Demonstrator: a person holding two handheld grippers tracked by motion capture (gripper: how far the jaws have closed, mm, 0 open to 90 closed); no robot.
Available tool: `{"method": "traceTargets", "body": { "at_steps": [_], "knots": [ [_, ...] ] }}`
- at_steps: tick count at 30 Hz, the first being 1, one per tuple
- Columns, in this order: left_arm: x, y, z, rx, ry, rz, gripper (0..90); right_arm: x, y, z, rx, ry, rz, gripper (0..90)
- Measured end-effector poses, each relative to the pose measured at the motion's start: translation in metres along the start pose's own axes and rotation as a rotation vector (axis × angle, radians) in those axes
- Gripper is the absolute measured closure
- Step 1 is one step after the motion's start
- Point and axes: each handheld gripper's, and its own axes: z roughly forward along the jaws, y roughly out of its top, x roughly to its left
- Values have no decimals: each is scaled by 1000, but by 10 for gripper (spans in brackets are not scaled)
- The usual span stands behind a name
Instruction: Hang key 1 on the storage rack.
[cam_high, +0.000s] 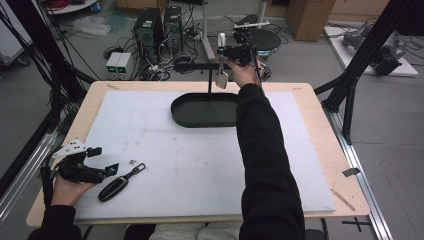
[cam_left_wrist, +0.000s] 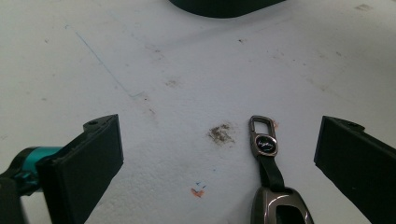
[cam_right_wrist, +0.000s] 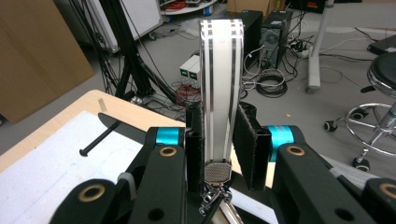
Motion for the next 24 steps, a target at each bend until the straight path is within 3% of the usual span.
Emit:
{"method": "traceTargets", "body": {
  "at_steps": [4,6,11,12,13,14,16,17,18,20,24],
  "knots": [
    [0,0,0,0,-1,1,17,-1,-1,4,4,16,25,722],
    [0,0,0,-3,-3,-2,17,0,-1,4,16,48,40,633],
    [-1,1,0,-7,-4,1,17,9,-3,-3,63,25,20,358],
    [-1,1,0,-7,-4,1,17,9,-3,-3,63,25,20,358],
    [-1,1,0,-6,-4,1,17,11,-6,-6,93,23,-2,202],
    [-1,1,-1,-11,-1,-2,17,11,-7,-7,113,21,-17,121],
    [-1,1,-2,-17,-2,-6,17,13,-9,-10,143,72,-57,7],
    [-1,1,-2,-17,-2,-6,17,13,-9,-10,143,72,-57,7],
    [0,1,-3,-17,0,-7,17,16,-10,-15,157,103,-89,7],
    [-1,1,-2,-15,0,-7,17,19,-16,-24,127,111,-135,7],
    [-1,1,-2,-7,-2,-1,17,16,-32,-35,107,127,-143,7]
  ]
}}
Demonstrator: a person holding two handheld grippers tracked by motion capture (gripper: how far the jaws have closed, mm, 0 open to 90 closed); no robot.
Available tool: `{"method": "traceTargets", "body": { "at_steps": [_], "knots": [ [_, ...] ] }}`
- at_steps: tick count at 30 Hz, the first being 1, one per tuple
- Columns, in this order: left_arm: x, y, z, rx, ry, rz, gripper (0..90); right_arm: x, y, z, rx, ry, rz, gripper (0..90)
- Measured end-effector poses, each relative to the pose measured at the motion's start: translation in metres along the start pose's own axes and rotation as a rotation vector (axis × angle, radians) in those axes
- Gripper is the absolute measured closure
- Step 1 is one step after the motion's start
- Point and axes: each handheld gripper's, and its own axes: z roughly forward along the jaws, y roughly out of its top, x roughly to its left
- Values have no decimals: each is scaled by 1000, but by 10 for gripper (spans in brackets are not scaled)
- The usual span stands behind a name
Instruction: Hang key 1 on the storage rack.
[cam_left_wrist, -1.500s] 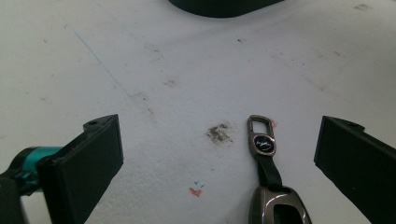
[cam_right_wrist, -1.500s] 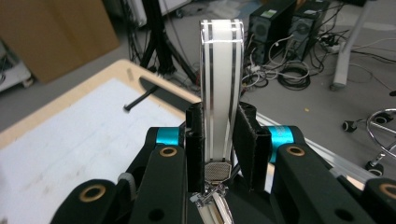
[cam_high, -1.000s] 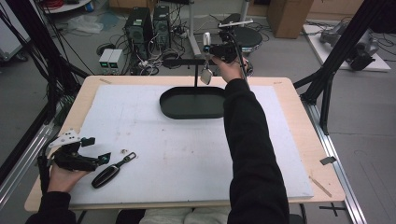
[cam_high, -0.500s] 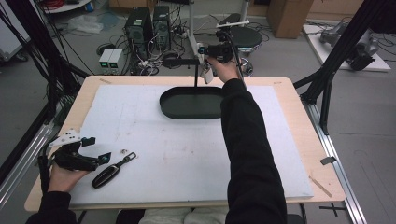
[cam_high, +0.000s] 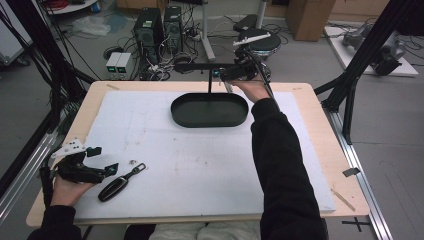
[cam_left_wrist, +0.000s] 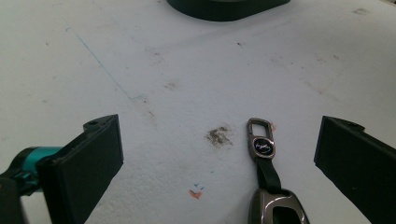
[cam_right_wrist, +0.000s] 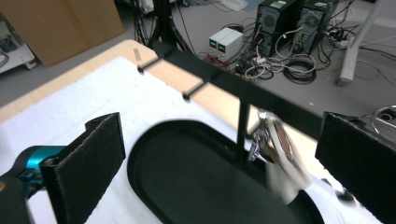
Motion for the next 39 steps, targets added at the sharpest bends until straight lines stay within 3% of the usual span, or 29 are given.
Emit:
{"method": "traceTargets", "body": {
  "at_steps": [23,39],
  "knots": [
    [0,0,0,-1,0,-4,17,-17,-75,-45,-11,-25,33,7],
    [0,0,-1,-2,1,-5,17,-5,-109,-65,-14,-12,8,7]
  ]
}}
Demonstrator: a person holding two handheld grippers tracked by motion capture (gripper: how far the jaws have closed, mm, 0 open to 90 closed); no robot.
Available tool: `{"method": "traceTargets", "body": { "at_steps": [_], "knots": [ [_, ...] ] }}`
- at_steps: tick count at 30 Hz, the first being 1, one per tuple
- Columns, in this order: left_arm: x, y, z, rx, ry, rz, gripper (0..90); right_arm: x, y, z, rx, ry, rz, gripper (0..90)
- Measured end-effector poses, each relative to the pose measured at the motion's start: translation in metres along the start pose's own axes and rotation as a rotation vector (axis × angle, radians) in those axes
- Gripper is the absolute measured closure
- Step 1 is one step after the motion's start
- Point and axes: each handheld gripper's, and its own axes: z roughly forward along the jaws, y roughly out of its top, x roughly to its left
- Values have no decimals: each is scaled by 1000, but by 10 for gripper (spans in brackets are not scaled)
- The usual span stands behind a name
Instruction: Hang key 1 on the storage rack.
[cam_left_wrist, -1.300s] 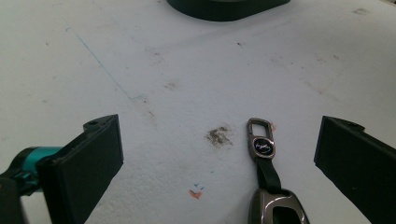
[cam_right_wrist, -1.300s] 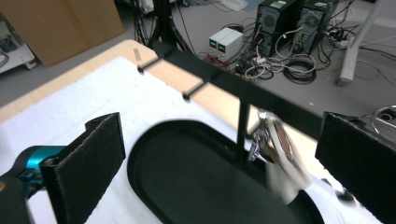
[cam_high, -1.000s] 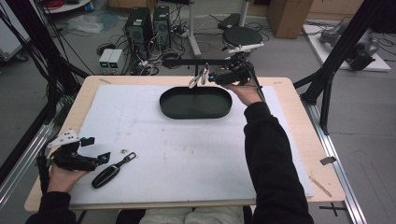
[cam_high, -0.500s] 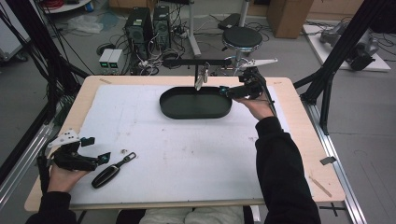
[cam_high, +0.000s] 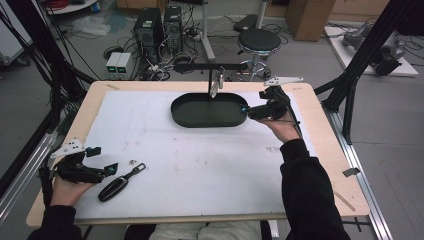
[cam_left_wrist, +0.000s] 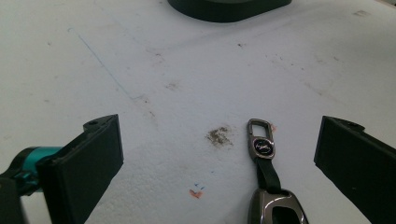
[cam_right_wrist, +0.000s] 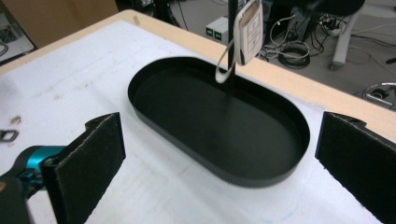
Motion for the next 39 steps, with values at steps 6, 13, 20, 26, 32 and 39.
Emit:
{"method": "traceTargets", "body": {
  "at_steps": [6,13,20,26,32,39],
  "knots": [
    [-1,0,1,1,-7,3,17,3,-15,-12,-3,-3,1,7],
    [-1,0,1,2,-8,-3,17,6,-34,-25,-22,4,21,7],
    [-1,0,3,13,-7,1,17,8,-59,-36,-44,7,49,7],
    [-2,0,5,19,-10,1,17,8,-71,-39,-45,2,63,7],
    [-3,0,4,17,-8,0,17,10,-89,-42,-36,1,52,7],
    [-2,0,3,16,-6,-3,17,10,-109,-48,-20,-10,61,7]
  ]
}}
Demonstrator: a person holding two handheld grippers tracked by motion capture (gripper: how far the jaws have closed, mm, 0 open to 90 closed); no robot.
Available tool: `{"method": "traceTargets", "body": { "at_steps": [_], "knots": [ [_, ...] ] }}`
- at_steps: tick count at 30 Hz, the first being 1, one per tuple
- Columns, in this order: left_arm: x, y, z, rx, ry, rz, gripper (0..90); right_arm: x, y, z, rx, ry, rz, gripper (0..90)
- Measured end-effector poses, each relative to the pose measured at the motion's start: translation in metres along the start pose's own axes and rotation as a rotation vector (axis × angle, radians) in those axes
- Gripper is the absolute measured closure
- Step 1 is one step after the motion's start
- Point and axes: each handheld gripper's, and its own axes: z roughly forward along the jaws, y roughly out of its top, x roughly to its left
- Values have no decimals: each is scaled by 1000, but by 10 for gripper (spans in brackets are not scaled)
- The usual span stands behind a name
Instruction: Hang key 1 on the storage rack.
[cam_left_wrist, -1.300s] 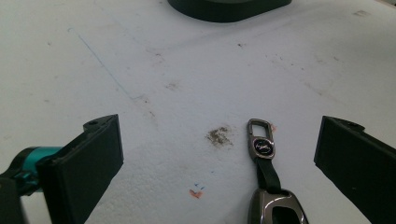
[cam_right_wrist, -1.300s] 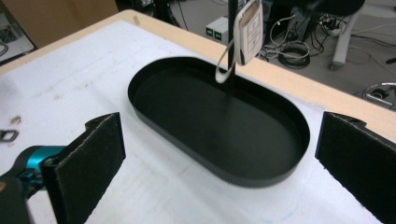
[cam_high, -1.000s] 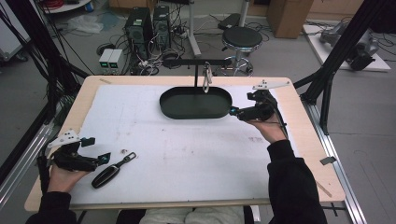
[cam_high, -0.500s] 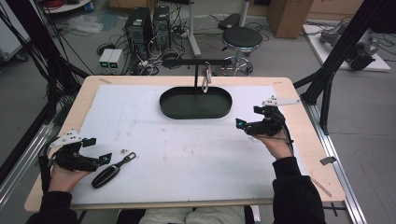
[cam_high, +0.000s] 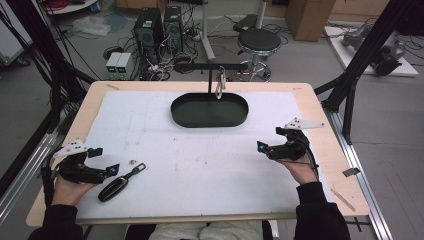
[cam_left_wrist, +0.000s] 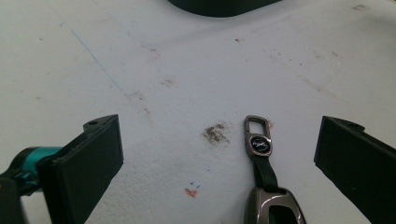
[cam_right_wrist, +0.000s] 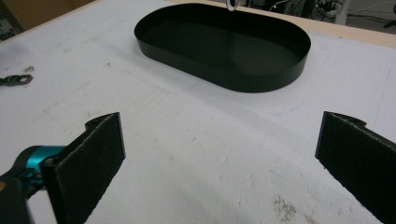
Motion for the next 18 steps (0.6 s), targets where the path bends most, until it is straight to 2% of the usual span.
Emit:
{"method": "traceTargets", "body": {
  "at_steps": [18],
  "knots": [
    [2,0,1,0,-1,-2,17,0,-45,-8,46,-46,24,7]
  ]
}}
